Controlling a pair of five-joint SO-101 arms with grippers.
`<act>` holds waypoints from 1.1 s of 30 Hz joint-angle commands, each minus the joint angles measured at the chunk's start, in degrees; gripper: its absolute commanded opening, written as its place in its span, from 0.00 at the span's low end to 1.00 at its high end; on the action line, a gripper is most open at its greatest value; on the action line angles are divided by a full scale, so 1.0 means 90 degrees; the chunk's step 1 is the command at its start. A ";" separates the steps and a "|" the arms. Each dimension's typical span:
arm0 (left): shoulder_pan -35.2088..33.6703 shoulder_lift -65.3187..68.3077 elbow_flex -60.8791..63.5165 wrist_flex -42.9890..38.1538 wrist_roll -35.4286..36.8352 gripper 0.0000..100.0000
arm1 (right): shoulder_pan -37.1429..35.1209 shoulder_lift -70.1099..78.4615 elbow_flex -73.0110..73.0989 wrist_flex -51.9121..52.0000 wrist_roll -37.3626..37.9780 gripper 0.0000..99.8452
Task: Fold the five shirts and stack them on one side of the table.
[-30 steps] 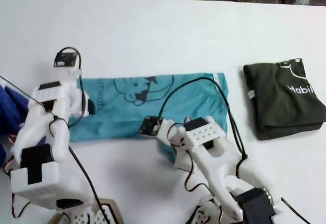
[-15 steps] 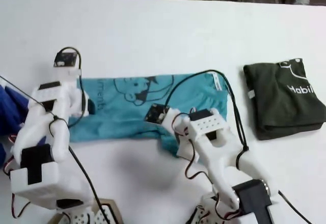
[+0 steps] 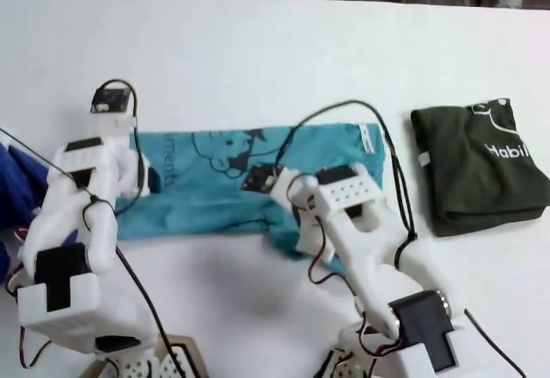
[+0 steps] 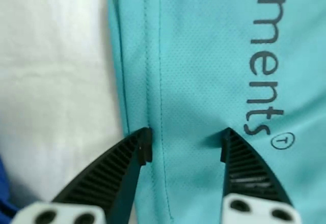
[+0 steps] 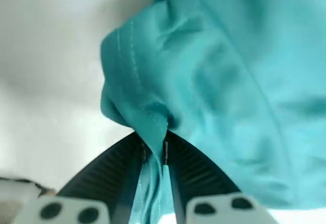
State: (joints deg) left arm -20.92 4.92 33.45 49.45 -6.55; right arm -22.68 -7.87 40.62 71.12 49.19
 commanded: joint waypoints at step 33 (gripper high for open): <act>0.0068 0.0010 -0.0200 -0.0039 0.0039 0.24 | 0.0444 0.5319 -0.9045 0.2857 0.1143 0.03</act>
State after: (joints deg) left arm -20.92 4.92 33.45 49.45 -6.55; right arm -18.11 38.64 -34.29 94.42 59.12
